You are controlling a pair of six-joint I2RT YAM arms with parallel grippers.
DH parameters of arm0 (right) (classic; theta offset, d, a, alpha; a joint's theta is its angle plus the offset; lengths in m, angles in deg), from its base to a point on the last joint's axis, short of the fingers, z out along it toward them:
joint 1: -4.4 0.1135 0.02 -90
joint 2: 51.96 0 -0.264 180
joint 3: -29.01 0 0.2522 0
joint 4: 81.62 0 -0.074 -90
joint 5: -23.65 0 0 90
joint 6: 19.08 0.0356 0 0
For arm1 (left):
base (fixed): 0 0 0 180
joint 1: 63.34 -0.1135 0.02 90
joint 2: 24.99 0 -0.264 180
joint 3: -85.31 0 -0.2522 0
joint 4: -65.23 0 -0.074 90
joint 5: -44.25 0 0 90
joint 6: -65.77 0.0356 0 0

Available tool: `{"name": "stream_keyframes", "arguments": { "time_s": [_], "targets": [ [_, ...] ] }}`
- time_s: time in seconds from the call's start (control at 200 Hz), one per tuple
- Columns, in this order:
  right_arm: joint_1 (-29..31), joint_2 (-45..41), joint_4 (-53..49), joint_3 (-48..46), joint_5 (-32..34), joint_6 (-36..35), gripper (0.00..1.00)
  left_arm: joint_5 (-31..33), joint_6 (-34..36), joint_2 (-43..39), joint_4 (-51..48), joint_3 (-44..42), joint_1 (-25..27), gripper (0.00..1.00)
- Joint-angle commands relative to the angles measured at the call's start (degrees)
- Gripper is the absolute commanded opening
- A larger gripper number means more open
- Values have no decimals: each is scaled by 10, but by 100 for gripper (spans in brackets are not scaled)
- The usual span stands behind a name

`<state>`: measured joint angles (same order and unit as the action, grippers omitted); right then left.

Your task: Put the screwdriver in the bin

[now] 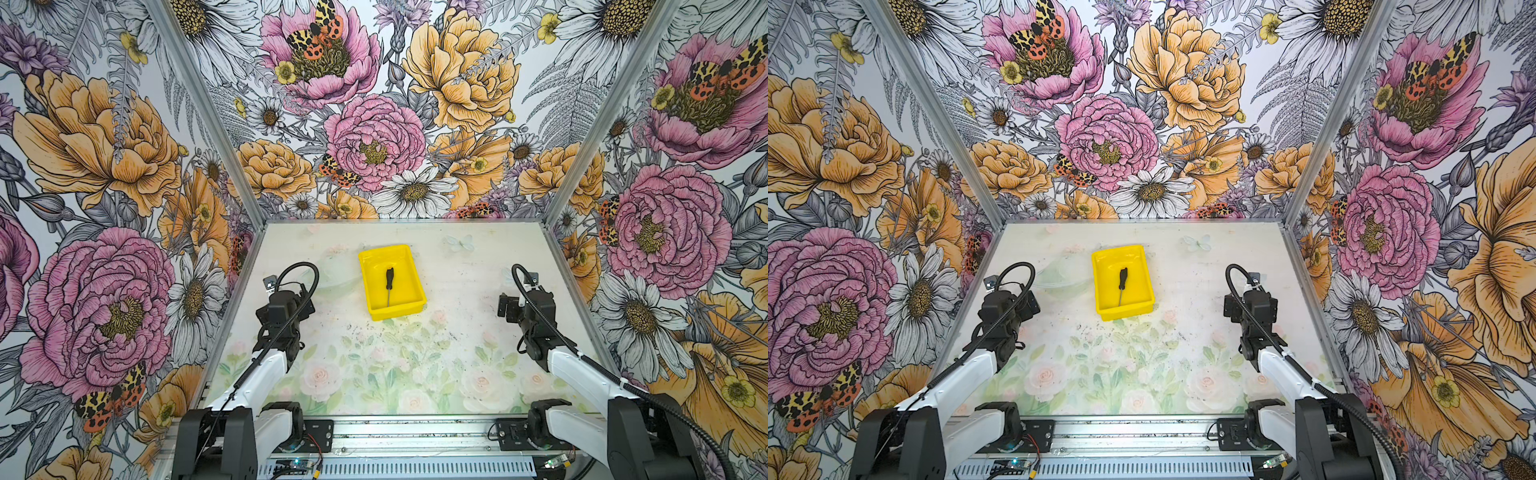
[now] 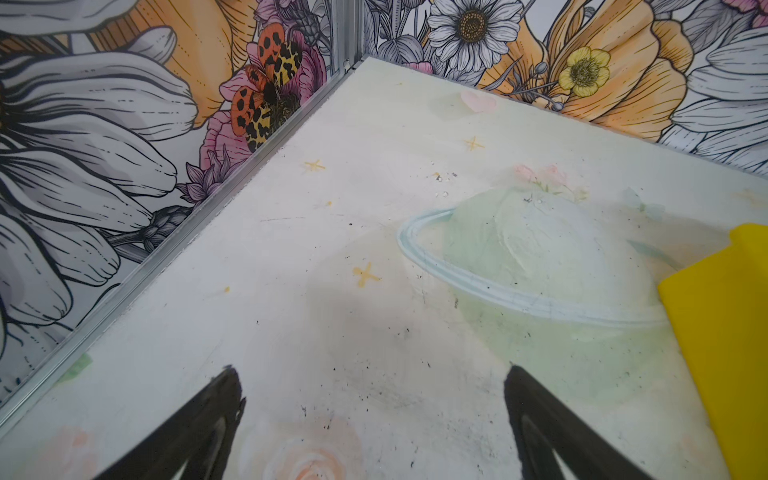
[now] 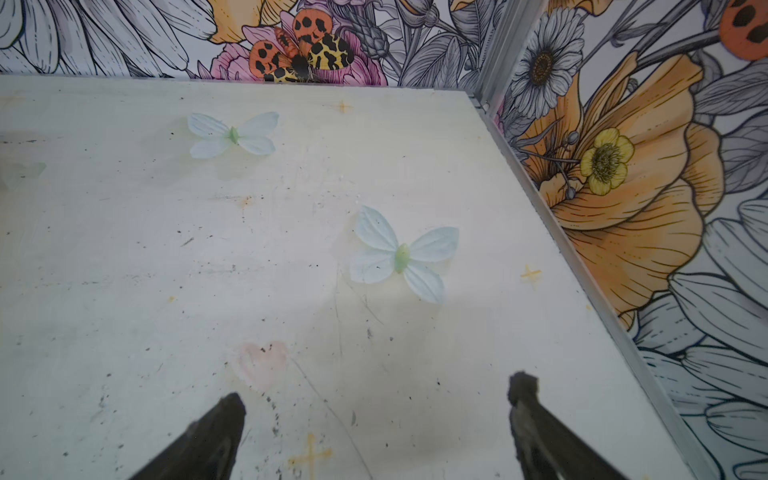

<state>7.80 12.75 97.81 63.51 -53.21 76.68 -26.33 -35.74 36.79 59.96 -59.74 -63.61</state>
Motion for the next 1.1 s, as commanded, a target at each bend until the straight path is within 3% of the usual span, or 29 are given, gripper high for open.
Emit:
{"name": "stream_keyframes", "arguments": {
  "time_s": [0.0,0.175,0.495,0.566,0.641,0.731,1.096],
  "targets": [
    [-9,23,93,1,-38,-10,99,-17,22,11,82,-8,-9,99],
    [-26,90,125,37,-82,-37,100,-42,7,59,141,0,-34,99],
    [-52,195,164,106,-124,-22,100,-70,22,146,184,48,-39,99],
    [-54,218,248,74,-140,-22,99,-109,34,164,202,57,-39,99],
    [-63,219,301,44,-114,-1,99,-142,44,181,223,64,-40,99],
    [-65,234,365,17,-128,-4,99,-150,45,196,235,71,-39,99],
    [-57,234,351,25,-110,-7,100,-146,62,226,218,103,-39,99]
  ]
}}
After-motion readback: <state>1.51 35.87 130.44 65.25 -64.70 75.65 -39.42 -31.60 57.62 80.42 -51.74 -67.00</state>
